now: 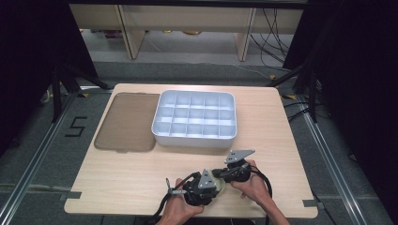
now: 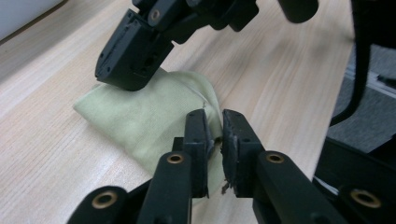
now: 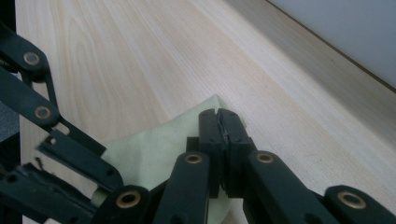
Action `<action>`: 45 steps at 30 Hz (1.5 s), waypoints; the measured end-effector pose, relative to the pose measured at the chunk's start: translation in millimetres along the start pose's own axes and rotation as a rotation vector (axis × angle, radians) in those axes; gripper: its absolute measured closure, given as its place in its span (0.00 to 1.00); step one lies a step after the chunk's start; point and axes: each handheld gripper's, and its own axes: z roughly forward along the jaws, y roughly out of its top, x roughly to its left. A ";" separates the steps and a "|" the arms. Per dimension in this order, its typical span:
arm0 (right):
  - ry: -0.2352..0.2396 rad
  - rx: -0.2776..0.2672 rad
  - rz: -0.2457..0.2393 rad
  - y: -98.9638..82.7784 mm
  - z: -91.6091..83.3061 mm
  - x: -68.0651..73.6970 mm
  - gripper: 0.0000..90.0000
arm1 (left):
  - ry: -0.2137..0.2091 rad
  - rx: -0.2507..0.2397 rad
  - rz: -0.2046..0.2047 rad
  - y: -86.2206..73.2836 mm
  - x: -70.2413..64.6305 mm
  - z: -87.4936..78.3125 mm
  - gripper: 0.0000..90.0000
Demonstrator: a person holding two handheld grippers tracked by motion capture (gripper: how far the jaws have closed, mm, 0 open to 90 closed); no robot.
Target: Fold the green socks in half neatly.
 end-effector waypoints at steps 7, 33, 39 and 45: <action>-0.008 -0.003 -0.011 -0.5 0.0 0.0 0.99 | -0.052 -0.105 -0.100 7.7 13.1 -24.4 0.84; 0.000 -0.035 0.005 4.6 -6.7 1.3 0.94 | -0.013 0.028 -0.055 -1.8 6.3 5.3 0.91; 0.009 -0.037 -0.003 11.2 -7.2 -0.2 0.82 | -0.007 0.035 -0.028 -1.1 6.9 4.4 0.91; 0.032 0.019 0.025 13.9 2.4 -2.5 0.66 | 0.008 0.043 -0.020 -1.0 6.7 4.3 0.91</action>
